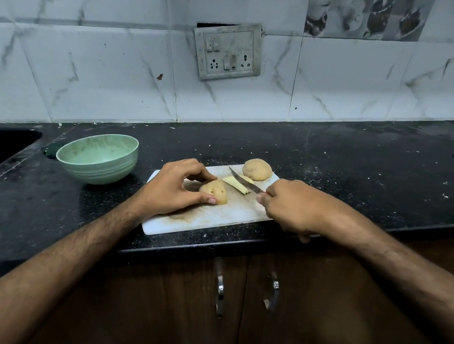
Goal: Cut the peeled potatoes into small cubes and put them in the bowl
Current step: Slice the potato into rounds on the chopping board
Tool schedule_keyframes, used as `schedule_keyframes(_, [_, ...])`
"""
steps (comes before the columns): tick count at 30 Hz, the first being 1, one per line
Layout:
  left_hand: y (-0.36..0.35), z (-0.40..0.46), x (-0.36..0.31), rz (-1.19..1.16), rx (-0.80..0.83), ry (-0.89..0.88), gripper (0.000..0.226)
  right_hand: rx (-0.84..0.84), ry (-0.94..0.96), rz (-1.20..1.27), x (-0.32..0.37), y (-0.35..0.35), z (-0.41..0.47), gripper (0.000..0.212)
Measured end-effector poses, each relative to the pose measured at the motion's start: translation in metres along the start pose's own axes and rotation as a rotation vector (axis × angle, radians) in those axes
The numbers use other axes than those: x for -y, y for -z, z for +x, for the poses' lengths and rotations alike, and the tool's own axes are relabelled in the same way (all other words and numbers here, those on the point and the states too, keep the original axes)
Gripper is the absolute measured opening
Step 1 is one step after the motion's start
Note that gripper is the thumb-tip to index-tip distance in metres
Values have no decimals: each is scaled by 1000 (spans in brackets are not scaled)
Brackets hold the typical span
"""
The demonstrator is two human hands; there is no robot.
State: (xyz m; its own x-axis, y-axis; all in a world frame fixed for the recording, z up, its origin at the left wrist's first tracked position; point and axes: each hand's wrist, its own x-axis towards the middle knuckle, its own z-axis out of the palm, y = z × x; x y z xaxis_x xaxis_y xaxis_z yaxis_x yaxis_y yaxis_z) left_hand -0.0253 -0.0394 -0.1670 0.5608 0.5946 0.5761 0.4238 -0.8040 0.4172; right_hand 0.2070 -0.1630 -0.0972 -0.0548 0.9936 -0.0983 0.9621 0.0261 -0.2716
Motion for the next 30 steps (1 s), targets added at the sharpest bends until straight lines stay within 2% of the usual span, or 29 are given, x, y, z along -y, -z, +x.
schedule_keyframes(7, [0, 0, 5, 20, -1, -42, 41, -48, -6, -131, 33, -6, 18, 24])
schedule_keyframes(13, [0, 0, 7, 17, -6, -61, 43, -36, 19, -191, 46, -7, 19, 31])
schedule_keyframes(20, [-1, 0, 9, 6, -22, -59, 48, -28, 2, -208, 53, -9, 16, 28])
schedule_keyframes(25, [-2, 1, 11, -24, -27, -39, 47, -10, 4, -196, 57, -10, 12, 5])
schedule_keyframes(27, [-2, 1, 11, -23, -24, -42, 47, -11, -1, -181, 59, -13, 12, 9])
schedule_keyframes(30, [-1, 1, 11, -25, -15, -45, 49, -8, -15, -171, 61, -20, 20, 25])
